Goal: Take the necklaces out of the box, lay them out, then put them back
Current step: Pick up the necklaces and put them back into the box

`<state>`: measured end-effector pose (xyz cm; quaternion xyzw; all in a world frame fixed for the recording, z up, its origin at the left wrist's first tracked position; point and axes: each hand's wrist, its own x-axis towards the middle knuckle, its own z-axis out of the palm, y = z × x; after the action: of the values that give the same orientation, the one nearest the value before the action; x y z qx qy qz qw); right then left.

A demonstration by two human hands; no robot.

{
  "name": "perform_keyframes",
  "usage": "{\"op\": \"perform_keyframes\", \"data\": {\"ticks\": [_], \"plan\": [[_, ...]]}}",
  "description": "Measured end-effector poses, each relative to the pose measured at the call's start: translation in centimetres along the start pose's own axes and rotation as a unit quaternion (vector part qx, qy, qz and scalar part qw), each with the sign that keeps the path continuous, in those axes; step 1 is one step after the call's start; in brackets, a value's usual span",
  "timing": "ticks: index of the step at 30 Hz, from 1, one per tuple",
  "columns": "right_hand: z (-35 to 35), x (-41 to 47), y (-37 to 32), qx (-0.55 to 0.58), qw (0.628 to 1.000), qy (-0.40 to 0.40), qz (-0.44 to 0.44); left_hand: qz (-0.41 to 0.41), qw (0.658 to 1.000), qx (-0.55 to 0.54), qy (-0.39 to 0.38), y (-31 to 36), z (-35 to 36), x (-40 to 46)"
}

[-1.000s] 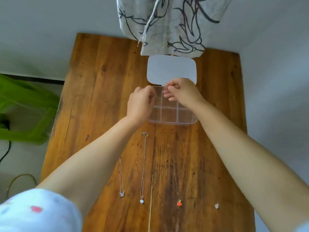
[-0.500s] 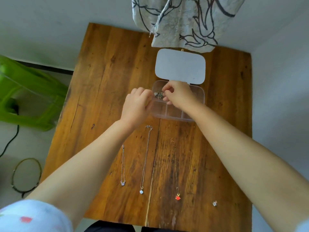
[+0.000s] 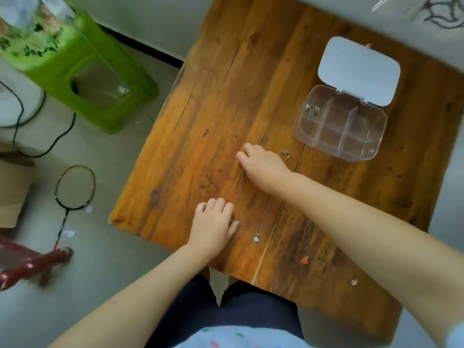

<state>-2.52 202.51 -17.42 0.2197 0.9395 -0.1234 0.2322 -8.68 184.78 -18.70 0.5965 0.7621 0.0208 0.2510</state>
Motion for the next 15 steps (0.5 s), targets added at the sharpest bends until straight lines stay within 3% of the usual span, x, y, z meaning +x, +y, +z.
{"op": "perform_keyframes", "data": {"ticks": [6, 8, 10, 11, 12, 13, 15], "plan": [[-0.2, 0.8, -0.8, -0.071, 0.997, -0.036, 0.006, 0.076, 0.997, 0.013, 0.027, -0.9, 0.1, 0.8], [-0.2, 0.4, -0.8, 0.022, 0.998, -0.035, 0.048, 0.098, 0.995, -0.014, 0.030, -1.5, -0.4, 1.1], [-0.4, -0.3, -0.4, 0.202, 0.973, -0.015, 0.107, 0.086, 0.992, -0.086, 0.039, -2.0, -1.4, 1.5], [-0.4, -0.8, 0.0, 0.310, 0.940, 0.000, 0.139, 0.071, 0.989, -0.127, 0.041, -2.1, -2.1, 1.8], [-0.5, -1.4, 0.5, 0.435, 0.885, 0.016, 0.169, 0.060, 0.983, -0.166, 0.040, -2.0, -2.9, 2.3], [-0.7, -2.2, 0.9, 0.571, 0.798, 0.027, 0.188, 0.062, 0.977, -0.198, 0.045, -1.7, -3.7, 2.7], [-1.4, -4.1, 2.0, 0.799, 0.573, 0.042, 0.175, 0.104, 0.968, -0.219, 0.063, -0.6, -5.3, 3.9]]}}
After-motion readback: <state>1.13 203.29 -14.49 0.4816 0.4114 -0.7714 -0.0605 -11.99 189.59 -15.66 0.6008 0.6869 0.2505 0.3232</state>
